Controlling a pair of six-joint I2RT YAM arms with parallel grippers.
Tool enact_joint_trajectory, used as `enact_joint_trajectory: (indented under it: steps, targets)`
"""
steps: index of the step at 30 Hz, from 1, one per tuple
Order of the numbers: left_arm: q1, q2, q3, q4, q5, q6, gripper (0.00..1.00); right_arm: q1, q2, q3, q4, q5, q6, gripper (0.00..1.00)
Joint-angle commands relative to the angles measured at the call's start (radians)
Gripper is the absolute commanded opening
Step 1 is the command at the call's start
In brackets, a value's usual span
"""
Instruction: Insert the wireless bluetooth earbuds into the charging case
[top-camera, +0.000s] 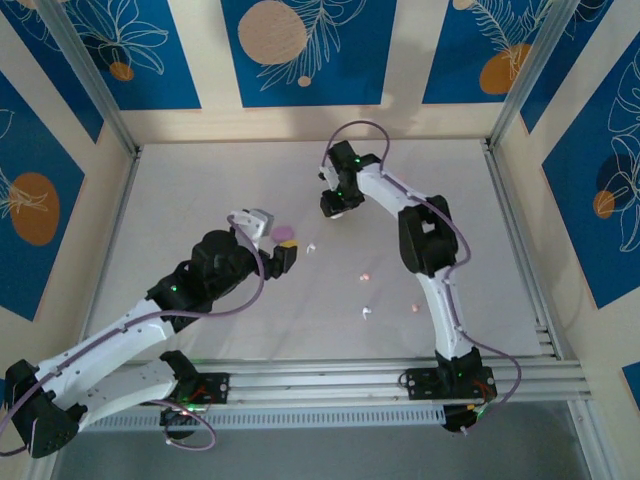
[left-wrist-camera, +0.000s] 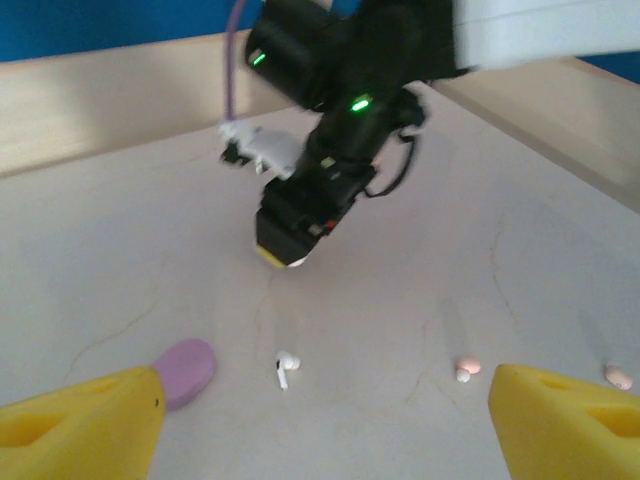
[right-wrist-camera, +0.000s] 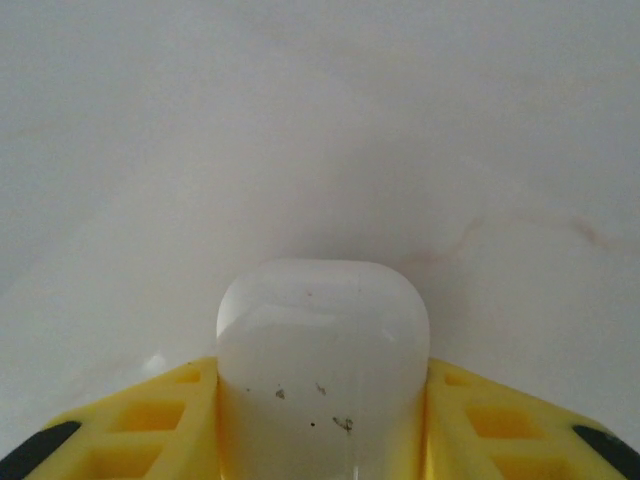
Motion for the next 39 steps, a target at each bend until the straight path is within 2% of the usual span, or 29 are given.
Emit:
enact_joint_trajectory:
  steps: [1, 5, 10, 16, 22, 26, 31, 39]
  targets:
    - [0.028, -0.021, 0.056, -0.065, -0.031, -0.084, 0.8, 0.014, -0.313, -0.197, 0.215, -0.136, 0.023, 0.35]
    - [0.09, -0.034, 0.063, -0.062, 0.084, -0.164, 0.74, 0.05, -0.61, -0.497, 0.418, -0.166, -0.058, 0.34]
    - [0.141, -0.035, 0.061, 0.029, 0.253, -0.237, 0.72, 0.16, -0.917, -0.788, 0.602, -0.152, -0.301, 0.32]
    - [0.144, -0.003, 0.081, 0.137, 0.429, -0.263, 0.74, 0.297, -1.135, -0.997, 0.717, -0.063, -0.561, 0.33]
    - [0.144, 0.055, 0.078, 0.187, 0.532, -0.29, 0.72, 0.336, -1.182, -1.014, 0.723, -0.026, -0.599, 0.33]
    - [0.142, 0.113, 0.108, 0.176, 0.607, -0.31, 0.66, 0.348, -1.18, -1.024, 0.748, -0.025, -0.617, 0.33]
    - [0.141, 0.142, 0.118, 0.194, 0.644, -0.321, 0.64, 0.353, -1.174, -1.024, 0.749, -0.028, -0.624, 0.34]
    - [0.141, 0.186, 0.127, 0.199, 0.682, -0.331, 0.56, 0.358, -1.176, -1.027, 0.763, -0.05, -0.617, 0.34]
